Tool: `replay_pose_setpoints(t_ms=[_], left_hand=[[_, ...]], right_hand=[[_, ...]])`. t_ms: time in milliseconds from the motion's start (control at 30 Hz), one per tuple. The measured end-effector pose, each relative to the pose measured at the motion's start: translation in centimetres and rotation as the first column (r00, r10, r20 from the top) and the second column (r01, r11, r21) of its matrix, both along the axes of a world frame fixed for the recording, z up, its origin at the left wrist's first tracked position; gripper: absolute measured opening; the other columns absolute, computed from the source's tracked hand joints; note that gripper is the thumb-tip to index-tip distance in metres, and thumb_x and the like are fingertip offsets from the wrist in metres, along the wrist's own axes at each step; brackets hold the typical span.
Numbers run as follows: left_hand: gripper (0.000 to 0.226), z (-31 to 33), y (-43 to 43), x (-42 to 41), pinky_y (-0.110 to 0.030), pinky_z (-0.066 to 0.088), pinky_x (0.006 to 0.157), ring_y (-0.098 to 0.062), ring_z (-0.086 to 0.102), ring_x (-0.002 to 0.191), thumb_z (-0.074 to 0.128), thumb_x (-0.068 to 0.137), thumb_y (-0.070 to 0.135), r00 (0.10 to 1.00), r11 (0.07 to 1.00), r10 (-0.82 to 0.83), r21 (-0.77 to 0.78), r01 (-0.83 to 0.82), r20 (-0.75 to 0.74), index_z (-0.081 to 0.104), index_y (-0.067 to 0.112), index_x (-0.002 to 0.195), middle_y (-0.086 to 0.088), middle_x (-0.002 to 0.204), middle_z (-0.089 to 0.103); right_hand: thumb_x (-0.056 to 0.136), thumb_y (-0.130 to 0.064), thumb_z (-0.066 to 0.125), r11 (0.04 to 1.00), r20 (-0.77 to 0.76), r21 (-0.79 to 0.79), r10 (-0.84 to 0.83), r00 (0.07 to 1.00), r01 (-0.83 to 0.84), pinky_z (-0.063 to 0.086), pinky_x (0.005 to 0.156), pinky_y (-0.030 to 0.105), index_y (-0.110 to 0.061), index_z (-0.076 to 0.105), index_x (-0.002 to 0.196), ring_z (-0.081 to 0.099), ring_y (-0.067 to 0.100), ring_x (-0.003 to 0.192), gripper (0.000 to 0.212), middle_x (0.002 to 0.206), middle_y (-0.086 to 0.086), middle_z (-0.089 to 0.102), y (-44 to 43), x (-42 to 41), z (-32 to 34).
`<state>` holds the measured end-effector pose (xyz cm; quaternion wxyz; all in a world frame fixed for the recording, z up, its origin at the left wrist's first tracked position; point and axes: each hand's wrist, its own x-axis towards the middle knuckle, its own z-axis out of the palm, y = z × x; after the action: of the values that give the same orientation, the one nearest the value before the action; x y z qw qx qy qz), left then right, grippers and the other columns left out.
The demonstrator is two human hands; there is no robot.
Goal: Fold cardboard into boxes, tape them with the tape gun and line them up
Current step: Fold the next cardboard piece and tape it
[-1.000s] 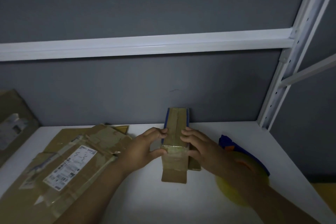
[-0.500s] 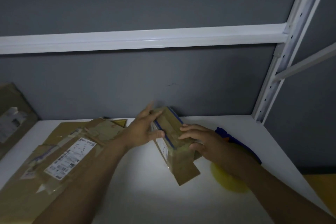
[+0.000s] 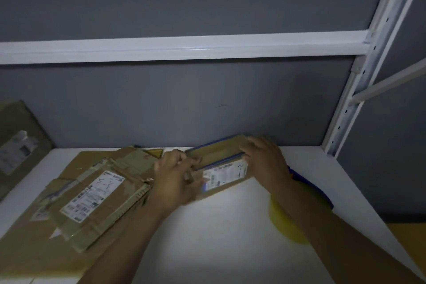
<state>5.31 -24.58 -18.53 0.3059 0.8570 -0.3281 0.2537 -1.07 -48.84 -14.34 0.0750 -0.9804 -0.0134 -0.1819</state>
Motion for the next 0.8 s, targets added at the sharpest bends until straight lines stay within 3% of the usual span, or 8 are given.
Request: replay_pose_setpoints(t_ms=[67,133,300,400,467,567,667,800], left_hand=[[0.045,0.2,-0.6,-1.0,-0.034,0.030,0.098,-0.011,0.041,0.122,0.068,0.067,0.062,0.984,0.984,-0.178,0.003,0.178,0.007,0.068,0.033,0.102,0.005,0.125,0.052],[0.044,0.4,-1.5,-1.7,-0.029,0.031,0.108,-0.011,0.037,0.133,0.069,0.074,0.055,0.952,0.952,-0.304,0.019,0.305,-0.031,0.070,0.026,0.107,0.005,0.137,0.050],[0.045,0.3,-5.3,-3.6,-0.009,0.023,0.097,-0.013,0.041,0.119,0.057,0.079,0.056,0.990,0.990,-0.127,0.048,0.130,-0.055,0.068,0.025,0.110,0.009,0.120,0.063],[0.039,0.0,-7.4,-4.4,-0.010,0.024,0.090,-0.013,0.038,0.114,0.065,0.079,0.051,0.996,0.998,-0.050,0.032,0.053,-0.077,0.067,0.028,0.111,0.008,0.118,0.062],[0.038,0.1,-8.1,-4.7,-0.018,0.034,0.086,-0.014,0.037,0.111,0.074,0.078,0.043,0.996,0.999,-0.022,0.029,0.024,-0.091,0.068,0.026,0.111,0.005,0.117,0.062],[0.045,0.9,-8.7,-4.9,-0.032,0.047,0.086,-0.016,0.044,0.106,0.062,0.079,0.057,0.998,0.997,-0.017,0.071,0.013,0.054,0.071,0.022,0.107,0.002,0.111,0.066],[0.065,2.5,-9.2,-6.2,-0.028,0.037,0.096,-0.023,0.054,0.112,0.045,0.084,0.071,0.985,0.994,-0.072,0.095,0.058,0.154,0.073,0.016,0.103,-0.002,0.114,0.067],[0.059,5.8,-10.4,-9.3,-0.014,0.046,0.080,-0.006,0.058,0.093,0.046,0.084,0.069,0.943,0.979,-0.198,-0.112,0.173,-0.270,0.066,0.021,0.112,0.009,0.102,0.065]], right_hand=[[0.095,-0.018,0.053,1.000,-0.083,0.017,-0.015,0.996,0.017,0.023,0.115,0.037,-0.017,0.044,0.142,0.029,0.030,0.139,0.048,0.154,0.009,0.030,-1.0,0.8,0.0],[0.099,-0.020,0.047,0.997,-0.164,0.080,-0.002,0.986,0.016,0.018,0.116,0.031,-0.023,0.032,0.148,0.019,0.023,0.144,0.051,0.159,0.004,0.016,-1.7,0.7,0.3],[0.096,-0.030,0.053,0.957,-0.207,0.212,-0.152,0.966,0.196,0.033,0.105,0.030,-0.026,0.030,0.149,0.040,0.020,0.132,0.058,0.148,0.003,0.040,-4.9,-4.0,-0.1],[0.095,-0.038,0.055,0.848,-0.410,0.335,-0.261,0.874,0.410,0.037,0.104,0.033,-0.027,0.030,0.148,0.044,0.021,0.129,0.060,0.146,0.002,0.042,-7.5,-7.3,-1.8],[0.095,-0.037,0.053,0.837,-0.523,0.270,-0.289,0.802,0.477,0.045,0.098,0.035,-0.025,0.045,0.136,0.054,0.020,0.114,0.044,0.133,0.002,0.054,-8.6,-8.6,-3.0],[0.093,-0.028,0.053,0.848,-0.450,0.202,-0.365,0.815,0.490,0.053,0.080,0.032,-0.018,0.058,0.104,0.060,0.017,0.087,0.016,0.104,0.003,0.066,-8.8,-9.3,-3.8],[0.088,-0.030,0.063,0.832,-0.343,0.286,-0.374,0.862,0.475,0.048,0.062,0.026,-0.018,0.054,0.092,0.058,0.015,0.076,0.015,0.090,0.001,0.065,-8.0,-9.7,-2.8],[0.083,-0.036,0.072,0.757,-0.050,0.555,-0.384,0.922,0.345,0.036,0.052,0.023,-0.016,0.051,0.086,0.053,0.009,0.065,0.029,0.076,-0.002,0.057,-5.8,-10.1,0.4]])
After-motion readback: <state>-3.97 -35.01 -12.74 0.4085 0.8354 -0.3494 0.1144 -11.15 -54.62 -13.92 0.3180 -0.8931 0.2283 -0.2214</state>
